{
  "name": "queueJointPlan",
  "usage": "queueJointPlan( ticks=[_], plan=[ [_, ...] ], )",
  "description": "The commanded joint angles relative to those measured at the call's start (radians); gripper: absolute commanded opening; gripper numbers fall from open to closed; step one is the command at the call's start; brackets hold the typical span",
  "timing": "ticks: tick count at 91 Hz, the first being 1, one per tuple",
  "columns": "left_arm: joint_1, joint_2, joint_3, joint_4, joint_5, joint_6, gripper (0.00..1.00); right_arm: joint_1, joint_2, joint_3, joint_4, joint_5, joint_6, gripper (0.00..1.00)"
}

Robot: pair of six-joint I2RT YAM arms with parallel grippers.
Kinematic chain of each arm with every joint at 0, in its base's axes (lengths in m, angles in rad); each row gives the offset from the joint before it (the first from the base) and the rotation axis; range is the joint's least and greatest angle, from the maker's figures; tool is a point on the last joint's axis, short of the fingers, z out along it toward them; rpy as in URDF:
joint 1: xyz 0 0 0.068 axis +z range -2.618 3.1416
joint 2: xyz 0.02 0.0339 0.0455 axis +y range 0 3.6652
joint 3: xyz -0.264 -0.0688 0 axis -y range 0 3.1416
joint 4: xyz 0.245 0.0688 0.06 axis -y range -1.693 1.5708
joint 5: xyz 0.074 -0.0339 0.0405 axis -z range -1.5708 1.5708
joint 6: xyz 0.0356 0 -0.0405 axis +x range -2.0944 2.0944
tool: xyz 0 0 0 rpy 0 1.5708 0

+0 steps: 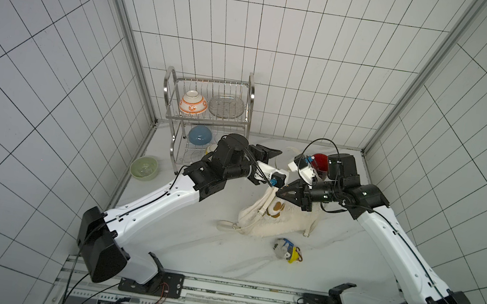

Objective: Remove the decoration from the bag
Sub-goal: Adjust the bag at the center of the board.

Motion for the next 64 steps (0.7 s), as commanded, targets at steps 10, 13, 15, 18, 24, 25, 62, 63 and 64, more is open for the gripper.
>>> queueJointPlan(
  ticks=[10,13,15,18,24,25,62,63,64],
  plan=[
    [-0.03,0.021,-0.022,0.016,-0.016,0.024,0.31,-0.017,-0.011,0.012,0.011,-0.055,-0.009,0.08],
    [-0.033,0.021,-0.018,0.013,-0.022,0.015,0.22,-0.02,-0.014,0.01,0.012,-0.056,-0.008,0.08],
    [-0.033,0.021,-0.015,0.009,-0.028,0.006,0.18,-0.023,-0.016,0.008,0.013,-0.056,-0.007,0.08],
    [-0.034,0.02,-0.006,-0.002,-0.041,-0.005,0.05,-0.026,-0.02,0.008,0.014,-0.055,-0.005,0.08],
    [-0.031,0.013,0.006,-0.014,-0.079,-0.038,0.0,-0.038,-0.025,0.007,0.017,-0.053,-0.001,0.07],
    [-0.031,0.011,0.005,-0.011,-0.086,-0.044,0.0,-0.038,-0.025,0.007,0.017,-0.053,-0.001,0.07],
    [-0.004,-0.185,0.0,-0.249,-0.245,-0.186,0.0,-0.094,0.036,0.13,0.04,-0.061,-0.006,0.11],
    [-0.005,-0.194,-0.002,-0.26,-0.248,-0.188,0.0,-0.094,0.038,0.136,0.041,-0.064,-0.007,0.11],
    [-0.005,-0.205,-0.004,-0.267,-0.25,-0.19,0.0,-0.094,0.041,0.139,0.04,-0.066,-0.007,0.11]
  ],
)
